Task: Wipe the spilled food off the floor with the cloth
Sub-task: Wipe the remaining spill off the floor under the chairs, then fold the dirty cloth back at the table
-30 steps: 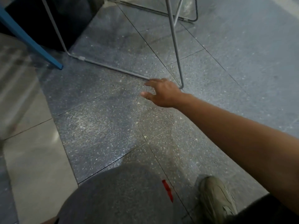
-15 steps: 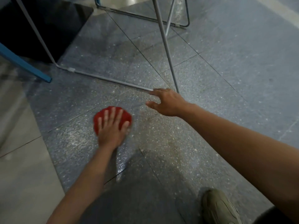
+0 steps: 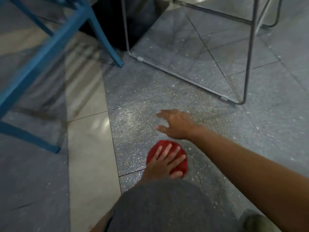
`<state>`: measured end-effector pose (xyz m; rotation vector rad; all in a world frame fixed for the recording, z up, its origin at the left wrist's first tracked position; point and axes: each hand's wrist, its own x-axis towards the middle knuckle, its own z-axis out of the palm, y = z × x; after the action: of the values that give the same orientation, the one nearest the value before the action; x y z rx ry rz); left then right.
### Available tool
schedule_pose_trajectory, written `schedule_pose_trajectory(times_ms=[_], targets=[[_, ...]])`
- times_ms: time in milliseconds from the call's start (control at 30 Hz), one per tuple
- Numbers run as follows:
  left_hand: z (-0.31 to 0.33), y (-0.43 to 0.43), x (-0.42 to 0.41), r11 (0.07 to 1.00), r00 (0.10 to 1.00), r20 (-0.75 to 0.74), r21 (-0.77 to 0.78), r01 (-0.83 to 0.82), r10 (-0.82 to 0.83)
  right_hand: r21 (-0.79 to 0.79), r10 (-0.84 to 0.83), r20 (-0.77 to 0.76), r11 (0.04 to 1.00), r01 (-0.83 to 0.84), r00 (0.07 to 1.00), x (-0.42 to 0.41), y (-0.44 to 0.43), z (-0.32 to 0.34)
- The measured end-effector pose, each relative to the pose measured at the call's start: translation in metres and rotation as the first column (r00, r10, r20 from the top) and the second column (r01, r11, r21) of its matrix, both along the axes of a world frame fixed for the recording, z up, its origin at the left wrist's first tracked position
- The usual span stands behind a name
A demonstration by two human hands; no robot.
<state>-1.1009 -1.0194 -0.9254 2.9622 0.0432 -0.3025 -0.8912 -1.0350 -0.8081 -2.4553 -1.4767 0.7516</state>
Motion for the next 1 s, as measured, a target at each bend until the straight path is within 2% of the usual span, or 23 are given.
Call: schedule_pose_trajectory(times_ms=[33,133,267,367,400,467,567,600,667,700,733,767,833,900,967,1000], targets=[[0.003,0.019,0.017,0.999,0.999,-0.009,-0.013,-0.039,0.039,0.011,0.002,0.011,1.000,-0.003,1.000,-0.004,0.003,0.002],[0.008,0.092,0.034,0.936,0.937,-0.044,-0.043,-0.349,0.347,0.031,-0.017,0.011,0.999,0.016,1.000,-0.003,0.005,0.012],[0.013,0.148,-0.020,0.703,0.705,-0.065,-0.059,-0.709,0.706,0.025,-0.069,0.042,0.997,0.068,0.997,0.023,-0.008,0.023],[0.011,0.127,-0.083,0.418,0.423,-0.027,-0.120,-0.901,0.906,0.042,-0.118,0.058,0.992,0.115,0.991,0.042,-0.016,0.024],[0.012,0.114,-0.098,0.314,0.324,-0.044,-0.149,-0.938,0.945,0.043,-0.132,0.057,0.991,0.130,0.990,0.045,-0.016,0.023],[0.015,0.087,-0.112,0.160,0.190,-0.127,-0.214,-0.964,0.974,0.045,-0.123,0.051,0.992,0.121,0.991,0.044,-0.011,0.021],[0.040,0.051,-0.095,-0.128,-0.011,-0.234,-0.493,-0.861,0.972,0.061,-0.042,0.030,0.997,0.040,0.999,0.034,0.003,0.018],[0.059,0.048,-0.080,-0.217,-0.028,-0.311,-0.594,-0.774,0.950,0.072,-0.002,0.034,0.997,-0.001,0.999,0.031,0.009,0.018],[0.088,0.059,-0.043,-0.471,0.004,-0.568,-0.686,-0.554,0.823,0.087,0.056,0.029,0.995,-0.059,0.998,0.032,0.022,0.026],[0.101,0.071,-0.026,-0.594,0.046,-0.681,-0.667,-0.450,0.731,0.086,0.071,-0.013,0.994,-0.070,0.997,0.035,0.029,0.033],[0.117,0.084,-0.009,-0.683,0.105,-0.763,-0.623,-0.381,0.637,0.078,0.079,-0.092,0.994,-0.072,0.993,0.039,0.035,0.043],[0.132,0.094,0.005,-0.735,0.168,-0.808,-0.585,-0.342,0.565,0.069,0.083,-0.196,0.995,-0.071,0.977,0.043,0.040,0.054],[0.163,0.109,0.032,-0.765,0.283,-0.823,-0.565,-0.310,0.493,0.073,0.050,-0.410,0.997,-0.022,0.911,0.051,0.045,0.077],[0.198,0.119,0.050,-0.772,0.417,-0.801,-0.565,-0.292,0.429,0.051,-0.055,-0.617,0.993,0.109,0.785,0.054,0.045,0.105],[0.244,0.130,0.063,-0.769,0.531,-0.764,-0.571,-0.289,0.367,-0.012,-0.143,-0.743,0.980,0.201,0.654,0.056,0.041,0.142],[0.265,0.133,0.069,-0.754,0.582,-0.738,-0.585,-0.298,0.342,-0.038,-0.170,-0.766,0.975,0.220,0.620,0.056,0.036,0.160]])
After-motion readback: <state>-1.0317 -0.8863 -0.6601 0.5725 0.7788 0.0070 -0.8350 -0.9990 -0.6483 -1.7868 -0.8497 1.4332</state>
